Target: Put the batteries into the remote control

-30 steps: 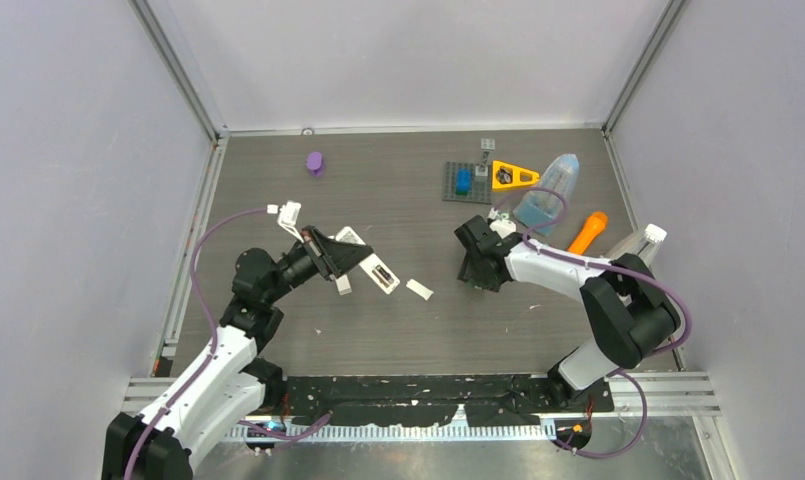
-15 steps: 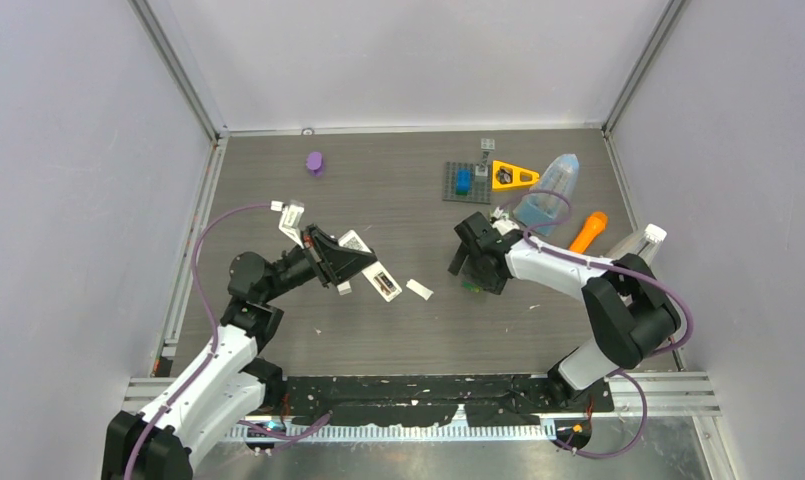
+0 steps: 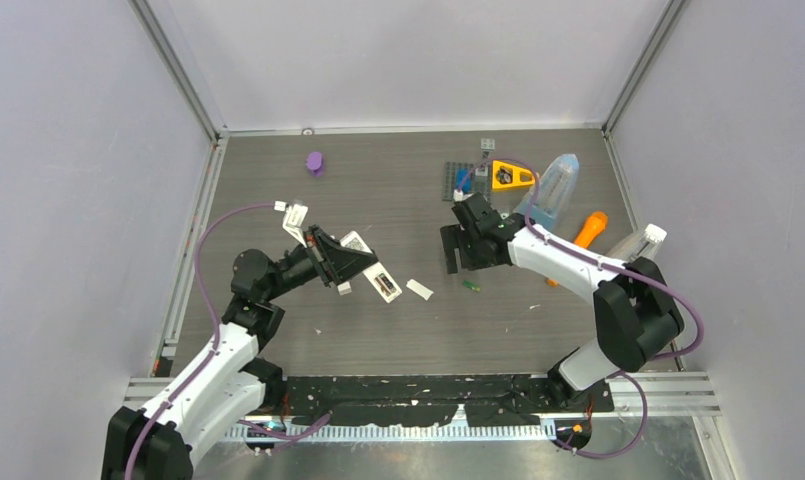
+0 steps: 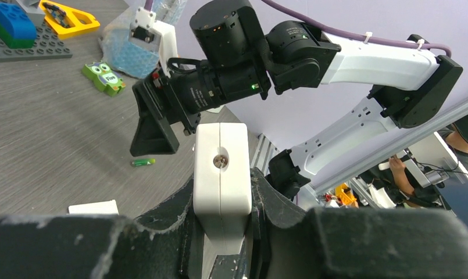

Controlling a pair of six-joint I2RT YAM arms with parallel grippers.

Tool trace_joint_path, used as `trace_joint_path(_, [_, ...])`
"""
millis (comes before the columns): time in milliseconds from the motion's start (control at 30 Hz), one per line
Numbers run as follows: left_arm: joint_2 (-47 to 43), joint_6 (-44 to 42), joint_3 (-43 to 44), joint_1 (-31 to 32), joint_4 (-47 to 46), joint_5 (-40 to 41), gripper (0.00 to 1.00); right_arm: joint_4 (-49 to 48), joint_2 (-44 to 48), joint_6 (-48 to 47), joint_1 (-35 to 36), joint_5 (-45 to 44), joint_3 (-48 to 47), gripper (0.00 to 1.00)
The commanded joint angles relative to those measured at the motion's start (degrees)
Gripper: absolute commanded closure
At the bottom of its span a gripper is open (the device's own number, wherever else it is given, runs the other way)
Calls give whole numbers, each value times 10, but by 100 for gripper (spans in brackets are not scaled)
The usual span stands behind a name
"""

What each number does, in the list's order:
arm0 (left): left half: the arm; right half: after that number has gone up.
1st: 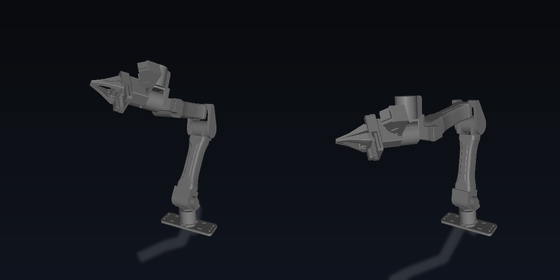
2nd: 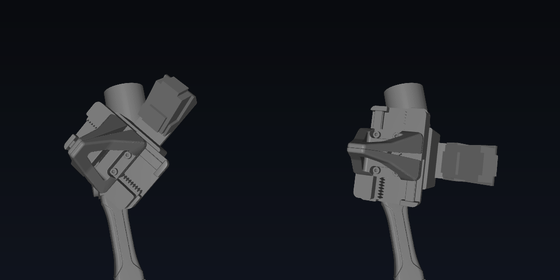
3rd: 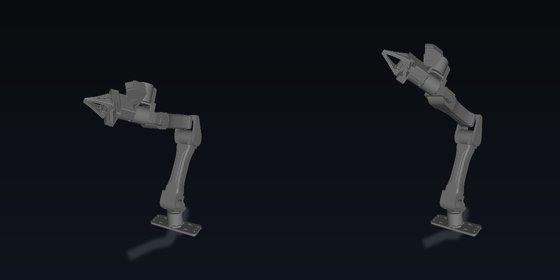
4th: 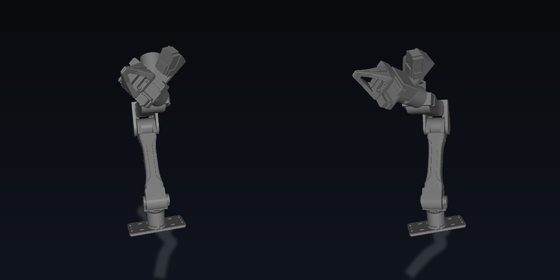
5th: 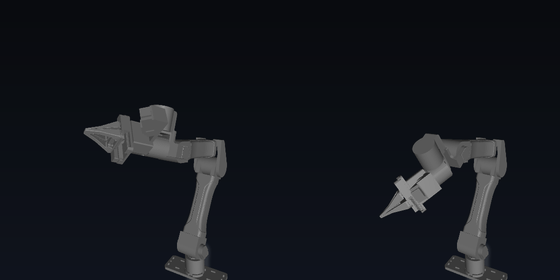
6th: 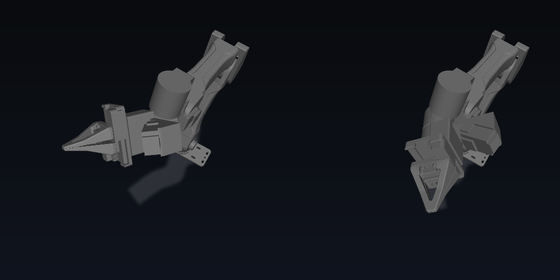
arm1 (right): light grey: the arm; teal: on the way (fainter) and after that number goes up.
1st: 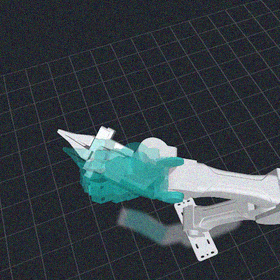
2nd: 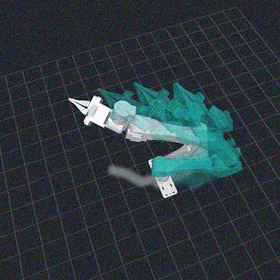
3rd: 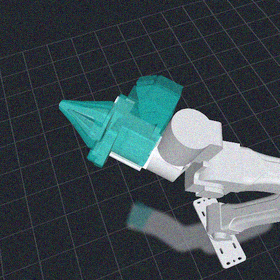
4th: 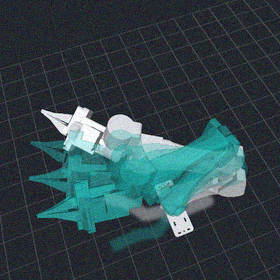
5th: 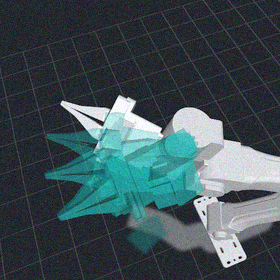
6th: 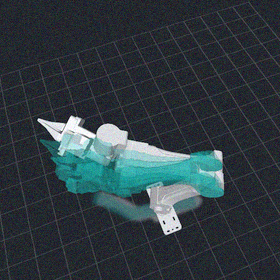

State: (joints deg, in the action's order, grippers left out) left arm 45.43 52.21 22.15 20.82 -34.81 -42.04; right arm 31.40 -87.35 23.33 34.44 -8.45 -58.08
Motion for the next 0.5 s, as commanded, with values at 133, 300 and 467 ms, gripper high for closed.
trace_joint_path(133, [-12, -9, 7, -3, 0, 10, 100, 106, -57, -227, -9, 56, -50, 24])
trace_joint_path(300, [-16, -6, 4, -3, 5, 16, 100, 97, -77, -245, -9, 64, -45, 29])
trace_joint_path(467, [-15, -6, 3, -3, 7, 18, 100, 82, -109, -246, -8, 37, -53, 40])
